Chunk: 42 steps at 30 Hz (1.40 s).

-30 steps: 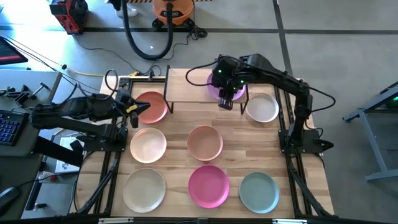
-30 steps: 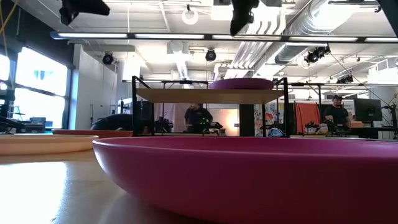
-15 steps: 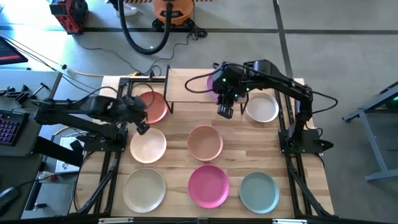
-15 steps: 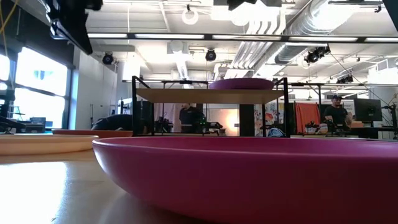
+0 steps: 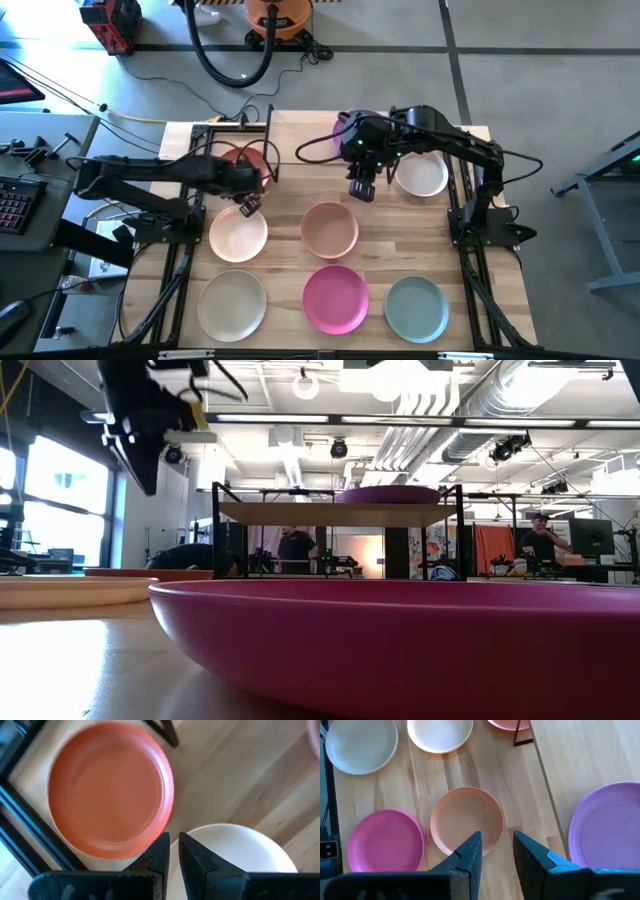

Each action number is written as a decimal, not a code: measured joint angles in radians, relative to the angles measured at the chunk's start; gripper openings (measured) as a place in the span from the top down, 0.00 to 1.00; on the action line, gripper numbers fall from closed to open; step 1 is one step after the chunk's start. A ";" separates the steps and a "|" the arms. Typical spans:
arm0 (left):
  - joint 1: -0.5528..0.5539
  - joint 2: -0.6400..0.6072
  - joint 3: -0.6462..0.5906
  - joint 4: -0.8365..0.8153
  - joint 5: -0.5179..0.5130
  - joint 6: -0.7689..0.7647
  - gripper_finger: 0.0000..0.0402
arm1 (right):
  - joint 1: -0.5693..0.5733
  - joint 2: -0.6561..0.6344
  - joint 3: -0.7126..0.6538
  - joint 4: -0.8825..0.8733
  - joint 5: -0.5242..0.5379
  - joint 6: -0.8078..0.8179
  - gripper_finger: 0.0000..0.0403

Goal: Place and stack plates onto a shelf
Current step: Stack the orange plate on top of the violet plate

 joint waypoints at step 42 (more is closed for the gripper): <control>0.114 -0.087 -0.343 0.190 0.086 0.168 0.95 | 0.000 0.000 -0.001 0.000 0.000 0.073 0.78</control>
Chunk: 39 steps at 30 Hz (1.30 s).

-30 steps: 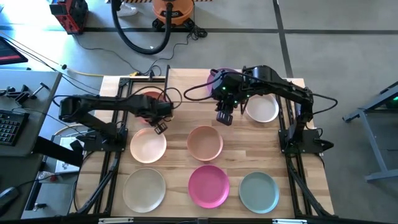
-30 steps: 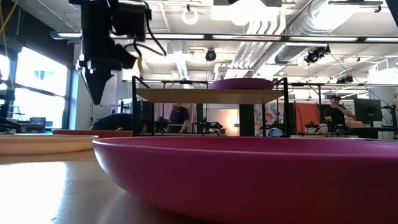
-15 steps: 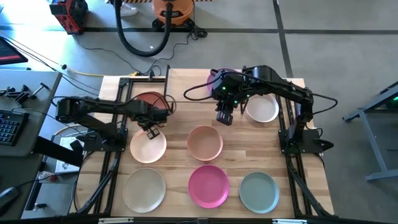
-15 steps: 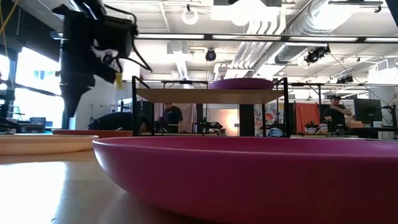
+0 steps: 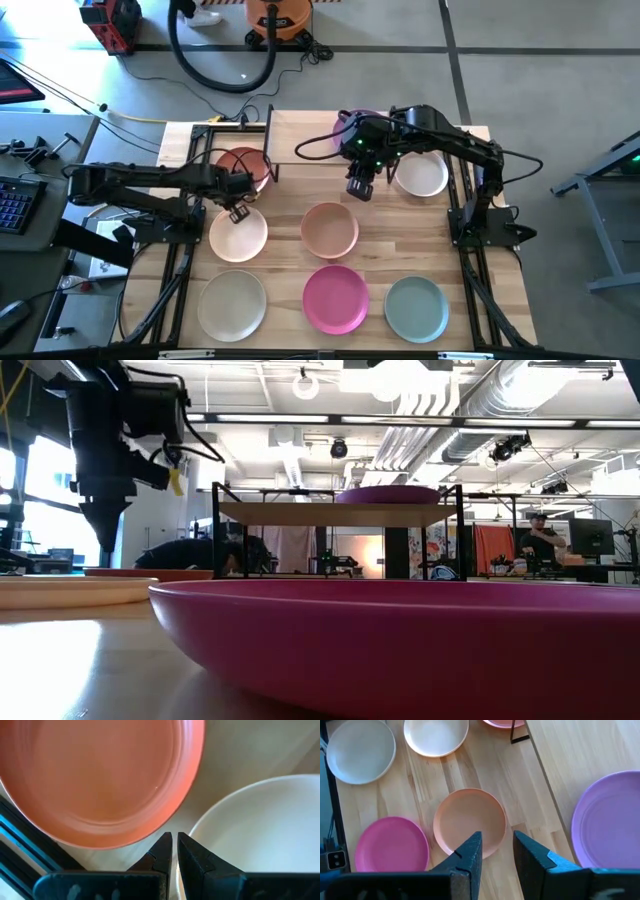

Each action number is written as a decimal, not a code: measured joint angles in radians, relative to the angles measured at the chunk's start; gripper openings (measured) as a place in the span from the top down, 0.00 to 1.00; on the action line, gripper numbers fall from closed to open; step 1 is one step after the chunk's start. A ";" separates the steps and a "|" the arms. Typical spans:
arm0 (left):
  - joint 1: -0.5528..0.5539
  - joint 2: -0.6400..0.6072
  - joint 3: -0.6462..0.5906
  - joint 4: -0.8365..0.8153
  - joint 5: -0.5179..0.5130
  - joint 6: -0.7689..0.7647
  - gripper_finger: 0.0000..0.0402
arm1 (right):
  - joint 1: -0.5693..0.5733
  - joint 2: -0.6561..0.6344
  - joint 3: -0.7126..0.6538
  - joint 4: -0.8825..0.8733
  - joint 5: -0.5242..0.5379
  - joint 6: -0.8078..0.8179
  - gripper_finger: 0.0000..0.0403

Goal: Place and stack plates onto a shelf
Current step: Stack the orange plate on top of the violet plate

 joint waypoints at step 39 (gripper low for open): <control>0.134 0.008 -0.007 0.031 0.381 0.094 0.87 | 0.000 0.000 0.000 0.006 0.001 0.021 0.78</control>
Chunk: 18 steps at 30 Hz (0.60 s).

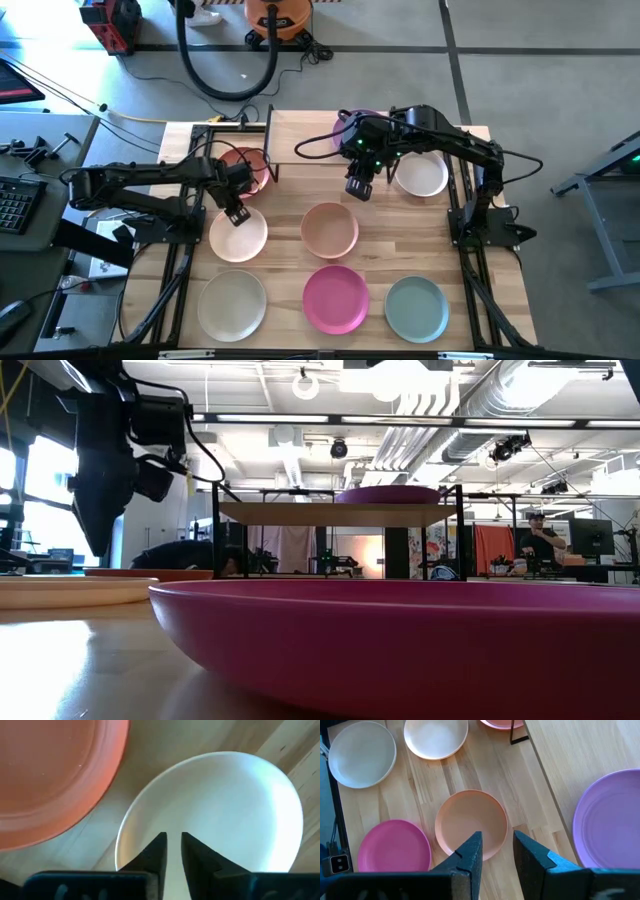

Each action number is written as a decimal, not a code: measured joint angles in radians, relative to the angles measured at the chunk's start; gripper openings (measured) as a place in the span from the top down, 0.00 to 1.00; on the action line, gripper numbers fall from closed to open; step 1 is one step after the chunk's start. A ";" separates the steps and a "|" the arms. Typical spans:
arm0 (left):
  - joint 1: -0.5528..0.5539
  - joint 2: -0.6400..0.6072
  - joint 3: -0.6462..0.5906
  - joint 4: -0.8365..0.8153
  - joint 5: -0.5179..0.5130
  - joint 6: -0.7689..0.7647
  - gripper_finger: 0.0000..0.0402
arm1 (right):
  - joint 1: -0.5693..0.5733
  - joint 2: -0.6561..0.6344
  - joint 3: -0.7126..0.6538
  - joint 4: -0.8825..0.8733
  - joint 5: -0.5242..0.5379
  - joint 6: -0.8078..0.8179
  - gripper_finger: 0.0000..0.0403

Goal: Place and stack plates onto a shelf
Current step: Stack the orange plate on top of the violet plate

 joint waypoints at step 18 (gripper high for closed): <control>0.001 0.000 0.009 -0.028 -0.160 0.028 0.78 | 0.000 0.000 0.000 0.000 0.000 0.000 0.78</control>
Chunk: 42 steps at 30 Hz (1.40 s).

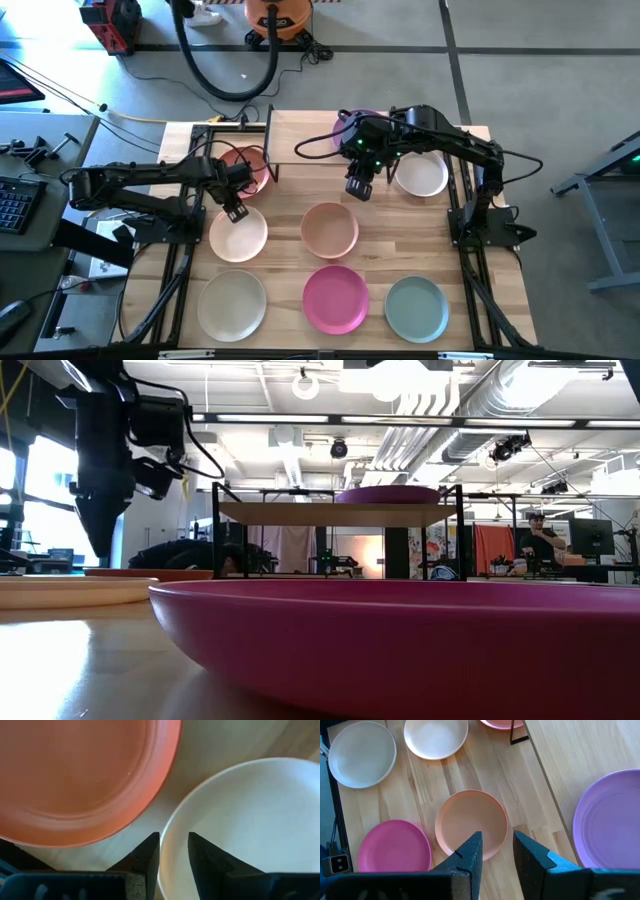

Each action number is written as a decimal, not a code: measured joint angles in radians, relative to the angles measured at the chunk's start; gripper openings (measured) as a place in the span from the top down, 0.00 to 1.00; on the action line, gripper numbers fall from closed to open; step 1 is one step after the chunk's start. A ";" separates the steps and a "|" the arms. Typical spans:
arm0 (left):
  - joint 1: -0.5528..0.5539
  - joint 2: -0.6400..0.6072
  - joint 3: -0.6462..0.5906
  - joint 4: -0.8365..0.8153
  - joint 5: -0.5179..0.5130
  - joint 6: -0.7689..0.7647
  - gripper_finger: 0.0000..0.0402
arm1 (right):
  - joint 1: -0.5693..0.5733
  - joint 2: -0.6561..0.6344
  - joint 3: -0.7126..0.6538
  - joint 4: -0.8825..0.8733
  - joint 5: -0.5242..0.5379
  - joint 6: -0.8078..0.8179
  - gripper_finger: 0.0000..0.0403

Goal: Place and stack plates onto a shelf
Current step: Stack the orange plate on top of the violet plate

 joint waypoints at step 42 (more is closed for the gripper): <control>0.000 0.247 0.116 -0.030 -0.134 0.456 0.78 | 0.000 0.000 0.000 0.025 0.000 0.034 0.78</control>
